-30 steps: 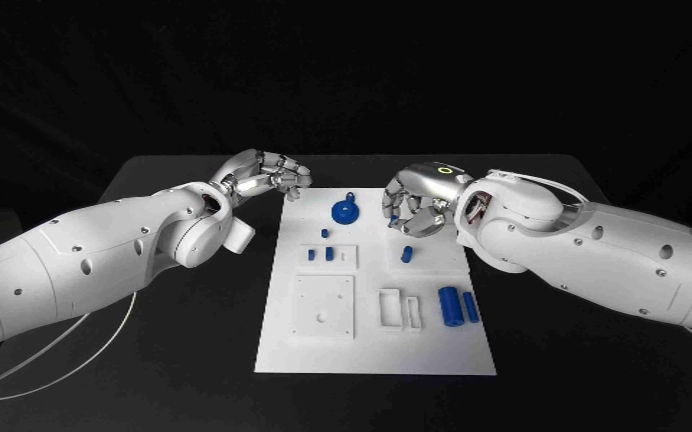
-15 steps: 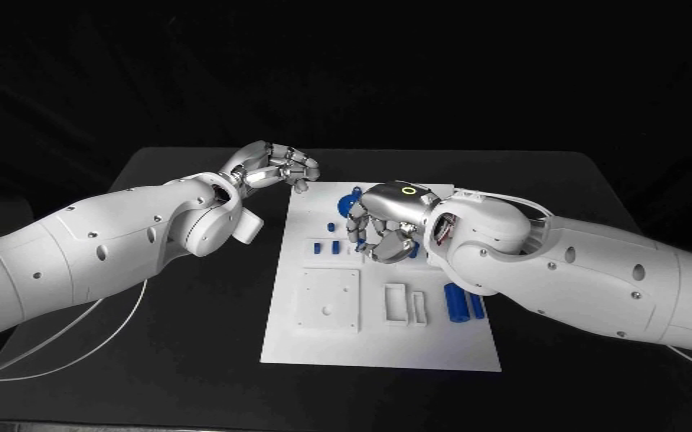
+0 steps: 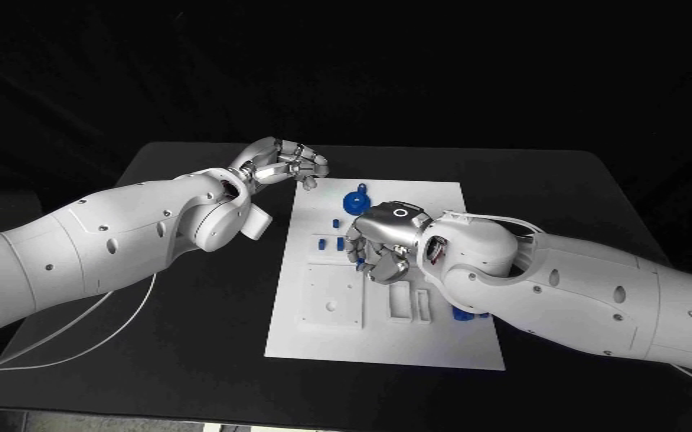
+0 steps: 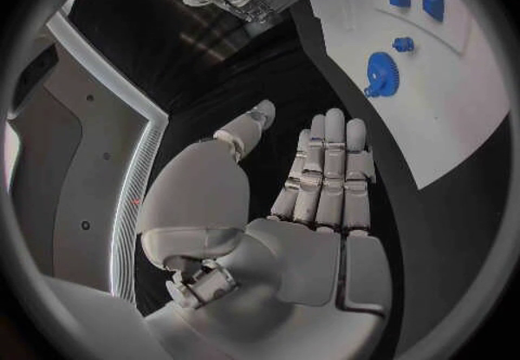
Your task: Assemble the parts on the task board
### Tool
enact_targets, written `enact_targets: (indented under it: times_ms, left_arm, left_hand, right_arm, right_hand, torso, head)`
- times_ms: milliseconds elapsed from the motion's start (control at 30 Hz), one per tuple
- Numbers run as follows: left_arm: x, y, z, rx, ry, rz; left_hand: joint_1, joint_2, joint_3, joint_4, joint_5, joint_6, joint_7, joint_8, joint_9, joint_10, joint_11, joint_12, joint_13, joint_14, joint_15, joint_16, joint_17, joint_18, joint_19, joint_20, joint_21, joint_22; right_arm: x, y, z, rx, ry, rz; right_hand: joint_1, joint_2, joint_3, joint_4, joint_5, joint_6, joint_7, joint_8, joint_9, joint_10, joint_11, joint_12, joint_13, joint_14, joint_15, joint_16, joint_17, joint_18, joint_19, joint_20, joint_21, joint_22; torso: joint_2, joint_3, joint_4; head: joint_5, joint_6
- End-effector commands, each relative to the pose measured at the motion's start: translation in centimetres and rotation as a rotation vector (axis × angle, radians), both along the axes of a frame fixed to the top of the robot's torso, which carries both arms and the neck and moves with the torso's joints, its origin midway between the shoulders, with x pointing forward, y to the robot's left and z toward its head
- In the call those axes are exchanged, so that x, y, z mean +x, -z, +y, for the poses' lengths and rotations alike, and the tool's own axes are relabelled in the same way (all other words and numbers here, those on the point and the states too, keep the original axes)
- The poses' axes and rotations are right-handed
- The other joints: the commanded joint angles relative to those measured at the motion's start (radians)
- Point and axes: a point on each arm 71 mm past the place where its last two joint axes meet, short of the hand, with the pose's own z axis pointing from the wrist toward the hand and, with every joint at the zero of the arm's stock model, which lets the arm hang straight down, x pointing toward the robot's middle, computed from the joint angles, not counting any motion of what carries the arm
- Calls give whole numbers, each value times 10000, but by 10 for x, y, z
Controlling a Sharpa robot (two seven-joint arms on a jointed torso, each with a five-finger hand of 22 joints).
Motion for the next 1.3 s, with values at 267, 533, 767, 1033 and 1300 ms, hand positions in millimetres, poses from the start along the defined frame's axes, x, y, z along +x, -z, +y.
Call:
enact_targets:
  times_ms: [267, 533, 767, 1033, 1300]
  left_arm:
    - [0, -1, -5, -90, 82, -9]
    - [0, -1, -5, -85, 77, -1]
    - [0, -1, -5, -80, 85, 18]
    - [0, -1, -5, -76, 83, 28]
    - [0, -1, -4, -75, 90, 35]
  left_hand:
    - [14, 70, 5, -73, 58, -77, 27, 47, -15, -41, 2, 44, 11, 10, 39, -63, 18, 110, -11, 53, -40, 16]
    - [12, 80, 2, -71, 58, -90, 31, 52, -23, -47, 4, 42, 11, 12, 40, -69, 27, 109, -8, 54, -44, 21]
    - [9, 84, 0, -71, 58, -97, 33, 56, -28, -48, 5, 42, 11, 14, 40, -73, 32, 109, -6, 55, -47, 24]
    - [3, 82, -6, -71, 56, -105, 36, 63, -34, -52, 7, 41, 12, 14, 41, -78, 39, 108, -5, 56, -52, 27]
    - [-1, 82, -10, -69, 56, -112, 38, 69, -39, -54, 8, 41, 12, 15, 42, -84, 46, 107, -4, 56, -56, 31]
  right_arm:
    - [-3, 10, 6, -315, -149, -158]
    - [-8, 15, 11, -338, -305, -55]
    - [-10, 21, 12, -354, -335, 82]
    - [-11, 23, 13, -383, -355, 120]
    - [-9, 25, 13, -455, -307, 133]
  right_hand:
    - [-18, 90, -32, -20, 52, -10, 41, -45, 21, 228, -170, 51, 293, -156, -153, 8, -19, 153, -52, -21, 39, 215]
    - [-24, 93, -32, -22, 54, -7, 40, -46, 26, 230, -171, 49, 299, -153, -153, 10, -21, 152, -50, -20, 42, 215]
    - [-29, 98, -31, -24, 57, -5, 40, -49, 31, 232, -171, 46, 305, -150, -154, 12, -24, 153, -49, -20, 45, 214]
    - [-36, 101, -32, -28, 60, -4, 40, -52, 36, 234, -171, 43, 312, -147, -154, 13, -26, 153, -48, -19, 48, 213]
    - [-43, 107, -32, -31, 64, -3, 40, -55, 42, 235, -172, 39, 319, -145, -155, 15, -29, 153, -48, -19, 50, 212]
  torso:
    - [7, 4, 13]
    - [6, 4, 3]
    - [4, 3, 6]
    - [4, 0, 10]
    - [7, 8, 1]
  head:
    - [-3, -47]
    - [50, -62]
    - [68, -69]
    - [106, -85]
    - [114, -83]
